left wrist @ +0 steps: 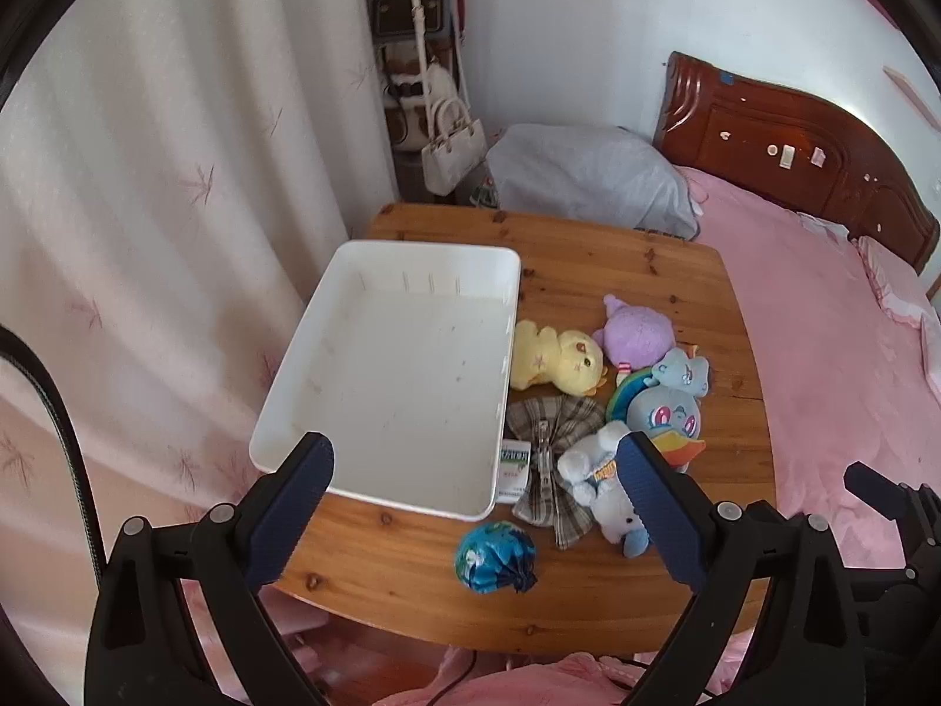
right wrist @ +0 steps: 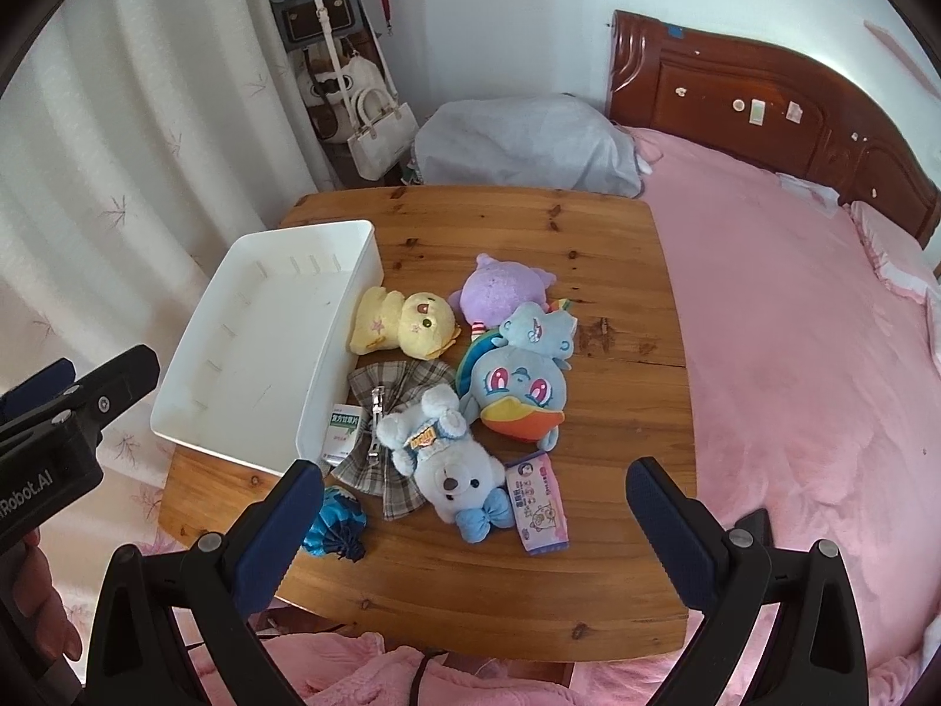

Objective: Organize objects

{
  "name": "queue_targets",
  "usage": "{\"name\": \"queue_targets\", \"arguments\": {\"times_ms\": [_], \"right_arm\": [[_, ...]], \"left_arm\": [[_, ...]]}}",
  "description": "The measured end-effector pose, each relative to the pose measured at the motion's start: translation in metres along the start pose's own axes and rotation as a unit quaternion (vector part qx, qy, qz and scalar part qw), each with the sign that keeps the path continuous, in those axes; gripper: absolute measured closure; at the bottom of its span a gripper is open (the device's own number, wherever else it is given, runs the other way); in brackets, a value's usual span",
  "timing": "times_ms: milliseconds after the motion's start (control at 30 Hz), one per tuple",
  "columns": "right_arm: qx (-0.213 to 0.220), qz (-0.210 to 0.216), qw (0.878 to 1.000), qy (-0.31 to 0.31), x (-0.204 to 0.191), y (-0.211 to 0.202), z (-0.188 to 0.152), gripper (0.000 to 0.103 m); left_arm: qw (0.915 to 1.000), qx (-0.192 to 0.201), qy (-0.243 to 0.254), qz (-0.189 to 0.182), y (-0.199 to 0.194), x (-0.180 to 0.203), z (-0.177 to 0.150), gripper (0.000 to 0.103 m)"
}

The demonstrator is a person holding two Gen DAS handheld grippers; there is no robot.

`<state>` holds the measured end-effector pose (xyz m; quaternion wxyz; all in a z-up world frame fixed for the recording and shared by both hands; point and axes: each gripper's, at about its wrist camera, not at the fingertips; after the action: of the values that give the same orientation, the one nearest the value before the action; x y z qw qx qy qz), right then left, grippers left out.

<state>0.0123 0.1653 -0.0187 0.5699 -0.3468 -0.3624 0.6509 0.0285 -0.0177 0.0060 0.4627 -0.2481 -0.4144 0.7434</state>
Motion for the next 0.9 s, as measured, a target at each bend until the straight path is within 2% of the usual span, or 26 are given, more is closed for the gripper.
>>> {"name": "queue_targets", "arguments": {"times_ms": [167, 200, 300, 367, 400, 633, 767, 900], "right_arm": [[-0.005, 0.016, 1.0, -0.005, 0.0, 0.001, -0.006, 0.0], [-0.005, 0.018, 1.0, -0.005, 0.001, 0.001, -0.007, 0.0], [-0.003, 0.001, 1.0, -0.019, 0.0, 0.001, -0.01, 0.0], [-0.001, 0.005, 1.0, -0.029, -0.001, 0.001, -0.012, 0.0], [0.0, 0.006, 0.999, -0.032, 0.0, 0.001, -0.014, 0.0], [0.008, 0.036, 0.998, -0.054, 0.005, 0.011, -0.024, 0.0], [0.009, 0.055, 0.997, -0.049, 0.012, 0.017, -0.025, 0.0], [0.008, 0.055, 0.997, -0.049, 0.017, 0.027, -0.027, 0.0]], "left_arm": [[0.9993, -0.027, -0.027, 0.002, 0.006, -0.009, -0.007, 0.005], [0.995, -0.042, -0.067, 0.062, 0.007, -0.009, -0.009, 0.005], [0.9921, -0.06, -0.085, 0.069, 0.012, -0.013, -0.016, 0.005], [0.9905, -0.068, -0.091, 0.078, 0.015, -0.014, -0.021, 0.005], [0.9871, -0.075, -0.101, 0.1, 0.017, -0.014, -0.024, 0.005], [0.9789, -0.104, -0.131, 0.117, 0.032, -0.018, -0.041, 0.005], [0.9717, -0.144, -0.142, 0.122, 0.045, -0.019, -0.051, 0.005], [0.9649, -0.167, -0.158, 0.126, 0.057, -0.021, -0.061, 0.005]]}}
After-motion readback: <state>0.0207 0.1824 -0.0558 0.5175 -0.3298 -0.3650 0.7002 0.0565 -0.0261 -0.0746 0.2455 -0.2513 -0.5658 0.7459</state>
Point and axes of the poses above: each gripper's, at about its wrist camera, not at the fingertips, and y roughly the way its jaws point, x to its right, z to its top, and after that the axes turned 4 degrees about -y, right-handed
